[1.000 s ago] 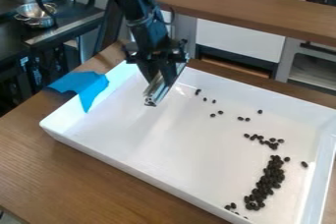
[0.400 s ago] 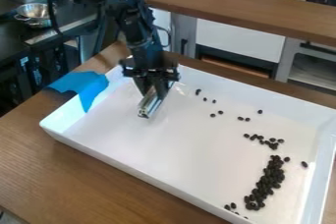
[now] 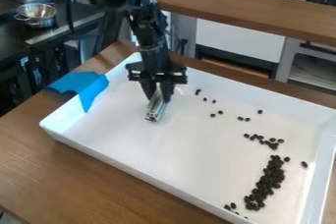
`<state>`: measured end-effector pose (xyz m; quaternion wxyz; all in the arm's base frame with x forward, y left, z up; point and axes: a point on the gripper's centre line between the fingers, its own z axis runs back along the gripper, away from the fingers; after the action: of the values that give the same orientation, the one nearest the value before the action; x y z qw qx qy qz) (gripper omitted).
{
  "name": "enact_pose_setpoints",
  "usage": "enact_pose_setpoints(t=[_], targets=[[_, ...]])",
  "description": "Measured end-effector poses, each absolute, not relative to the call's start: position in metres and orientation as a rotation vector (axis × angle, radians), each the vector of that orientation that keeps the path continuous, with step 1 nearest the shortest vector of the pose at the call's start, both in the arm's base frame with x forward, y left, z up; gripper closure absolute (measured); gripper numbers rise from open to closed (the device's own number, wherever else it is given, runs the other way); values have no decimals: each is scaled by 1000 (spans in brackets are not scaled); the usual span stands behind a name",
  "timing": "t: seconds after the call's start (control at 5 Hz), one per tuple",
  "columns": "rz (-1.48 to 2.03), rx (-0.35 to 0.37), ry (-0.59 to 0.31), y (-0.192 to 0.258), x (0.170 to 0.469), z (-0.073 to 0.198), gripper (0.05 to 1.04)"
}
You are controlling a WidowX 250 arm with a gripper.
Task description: Sweep into pile
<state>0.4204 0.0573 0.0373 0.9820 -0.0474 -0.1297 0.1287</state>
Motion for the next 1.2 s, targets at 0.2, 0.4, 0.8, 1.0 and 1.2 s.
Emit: enact_pose_setpoints(t=[0.2,0.4,0.8,1.0,1.2], targets=[[281,-91,-223,51,423,31,723],[270,-90,-215,39,425,31,724],[256,-81,-212,22,427,28,723],[244,-71,-228,15,430,27,723],[243,-66,-231,10,429,24,724]])
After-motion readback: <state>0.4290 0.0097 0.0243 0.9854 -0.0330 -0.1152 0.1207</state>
